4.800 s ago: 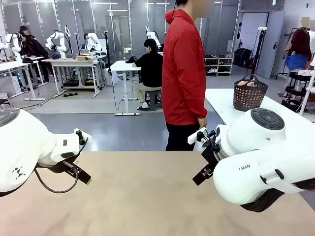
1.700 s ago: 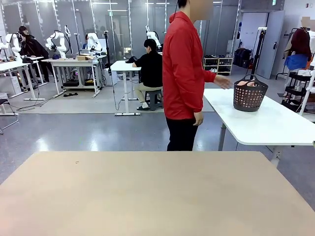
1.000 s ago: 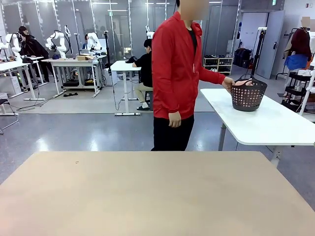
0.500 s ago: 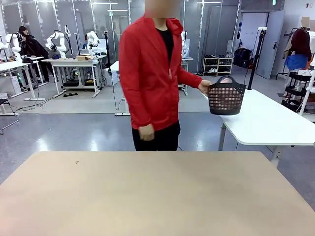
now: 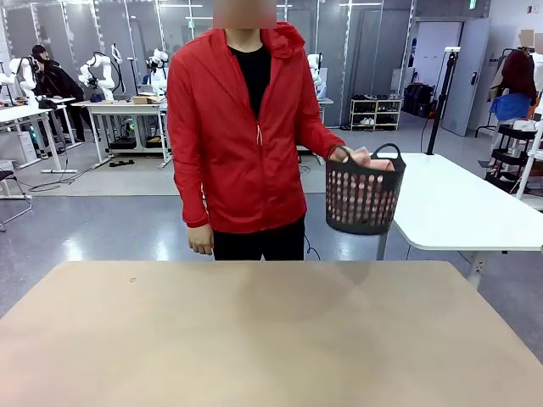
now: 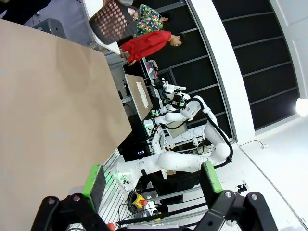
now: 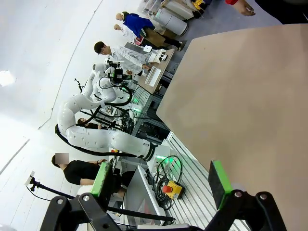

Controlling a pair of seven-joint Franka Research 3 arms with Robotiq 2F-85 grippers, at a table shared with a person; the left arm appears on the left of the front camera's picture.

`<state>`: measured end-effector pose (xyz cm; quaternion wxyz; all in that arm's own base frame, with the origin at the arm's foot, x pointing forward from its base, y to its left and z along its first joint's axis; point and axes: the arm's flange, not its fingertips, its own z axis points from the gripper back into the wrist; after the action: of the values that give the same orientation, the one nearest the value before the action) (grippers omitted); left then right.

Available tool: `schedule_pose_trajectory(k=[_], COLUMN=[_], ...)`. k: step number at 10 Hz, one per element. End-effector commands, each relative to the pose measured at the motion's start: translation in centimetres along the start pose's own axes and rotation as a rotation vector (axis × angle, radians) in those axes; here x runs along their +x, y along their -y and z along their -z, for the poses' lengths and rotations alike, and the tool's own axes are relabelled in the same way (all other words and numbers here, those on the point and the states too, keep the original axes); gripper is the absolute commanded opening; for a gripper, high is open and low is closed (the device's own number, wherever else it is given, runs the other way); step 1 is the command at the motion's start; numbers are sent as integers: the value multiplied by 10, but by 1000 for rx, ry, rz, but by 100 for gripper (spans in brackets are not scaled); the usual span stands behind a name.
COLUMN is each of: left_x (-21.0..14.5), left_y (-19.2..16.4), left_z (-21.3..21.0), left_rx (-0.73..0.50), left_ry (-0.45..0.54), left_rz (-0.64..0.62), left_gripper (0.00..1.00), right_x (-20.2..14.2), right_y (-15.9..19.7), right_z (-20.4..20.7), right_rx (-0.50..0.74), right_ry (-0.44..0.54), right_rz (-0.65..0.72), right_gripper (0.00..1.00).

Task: Fold the towel.
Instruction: Grab the top end of the 100 cm Hotel Towel extended by the human.

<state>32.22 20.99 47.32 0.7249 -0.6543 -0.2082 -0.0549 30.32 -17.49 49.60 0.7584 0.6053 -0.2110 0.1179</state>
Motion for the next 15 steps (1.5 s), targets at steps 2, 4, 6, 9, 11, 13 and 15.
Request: schedule_pose_trajectory(k=[2,4,6,9,11,13,15], left_x=[-1,-1,-1,-1,-1,-1,-1], left_y=[1,1,1,1,1,1,1], left_z=[-1,-1,-1,-1,-1,-1,-1], left_rx=[-14,-14,-14,-14,-14,-14,-14], left_ry=[-4,-4,-4,-4,-4,-4,-4], left_rz=[7,7,7,7,7,7,7], left_gripper=[100,100,100,100,100,100,100], right_x=[2,2,2,2,2,2,2], right_y=[-1,-1,-1,-1,-1,-1,-1], right_z=[-1,-1,-1,-1,-1,-1,-1], right_rx=[11,11,11,11,11,11,11], right_ry=[8,8,8,8,8,8,8], right_rz=[-23,-23,-23,-23,-23,-23,-23], right_gripper=[100,100,100,100,100,100,100])
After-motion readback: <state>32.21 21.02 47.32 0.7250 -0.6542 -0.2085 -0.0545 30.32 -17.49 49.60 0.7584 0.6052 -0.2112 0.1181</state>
